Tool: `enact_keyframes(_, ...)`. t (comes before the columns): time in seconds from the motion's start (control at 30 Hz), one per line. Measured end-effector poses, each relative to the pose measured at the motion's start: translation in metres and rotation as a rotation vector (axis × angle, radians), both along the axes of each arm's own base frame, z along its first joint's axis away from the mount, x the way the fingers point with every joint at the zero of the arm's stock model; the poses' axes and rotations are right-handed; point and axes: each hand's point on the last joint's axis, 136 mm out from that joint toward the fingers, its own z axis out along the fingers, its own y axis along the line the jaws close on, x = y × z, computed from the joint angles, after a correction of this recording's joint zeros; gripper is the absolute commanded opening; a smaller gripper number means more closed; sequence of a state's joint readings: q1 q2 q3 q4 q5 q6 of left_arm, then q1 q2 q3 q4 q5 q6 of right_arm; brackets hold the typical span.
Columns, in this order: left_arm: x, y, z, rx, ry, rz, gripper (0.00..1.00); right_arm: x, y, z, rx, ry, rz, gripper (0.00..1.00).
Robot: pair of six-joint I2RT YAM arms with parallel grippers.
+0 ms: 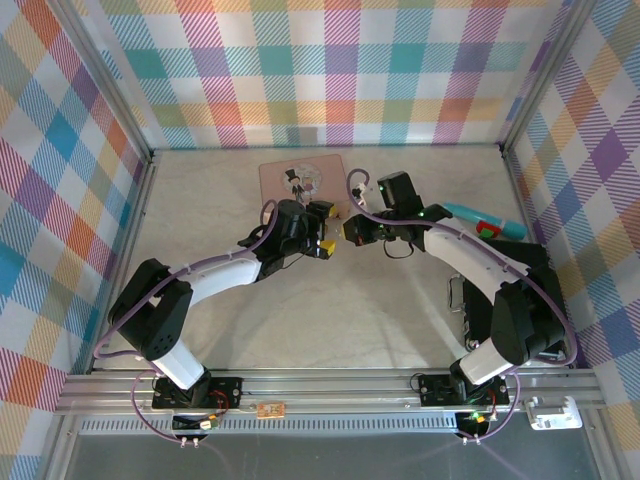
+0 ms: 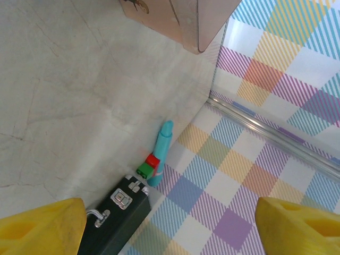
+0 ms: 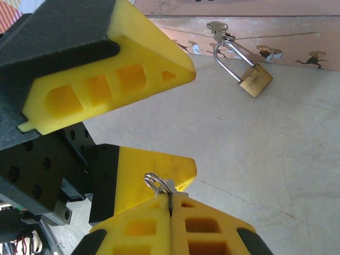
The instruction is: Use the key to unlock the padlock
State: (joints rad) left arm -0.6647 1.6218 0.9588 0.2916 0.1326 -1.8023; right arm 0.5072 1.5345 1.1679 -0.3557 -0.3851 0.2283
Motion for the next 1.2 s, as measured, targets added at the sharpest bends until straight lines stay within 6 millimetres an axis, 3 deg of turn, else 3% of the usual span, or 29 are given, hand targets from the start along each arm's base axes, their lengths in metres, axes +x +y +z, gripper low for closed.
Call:
enact_keyframes(0.37,-0.002,-0.004,0.001,-0.061,0.052,0.032,0.72,-0.001,0.005,0.002,0.035,0.001,0.011,0.0)
enact_keyframes(0.77,0.0,-0.009,0.005,-0.103,0.05,0.036,0.68,-0.003,0.007,0.001,0.053,0.013,0.015,0.0)
enact_keyframes(1.13,-0.008,0.002,-0.025,-0.053,0.075,0.037,0.69,-0.005,0.003,0.001,0.041,0.003,0.005,0.0)
enact_keyframes(1.2,-0.012,0.015,-0.039,-0.006,0.081,0.038,0.7,-0.005,0.0,-0.003,0.017,0.007,-0.011,0.08)
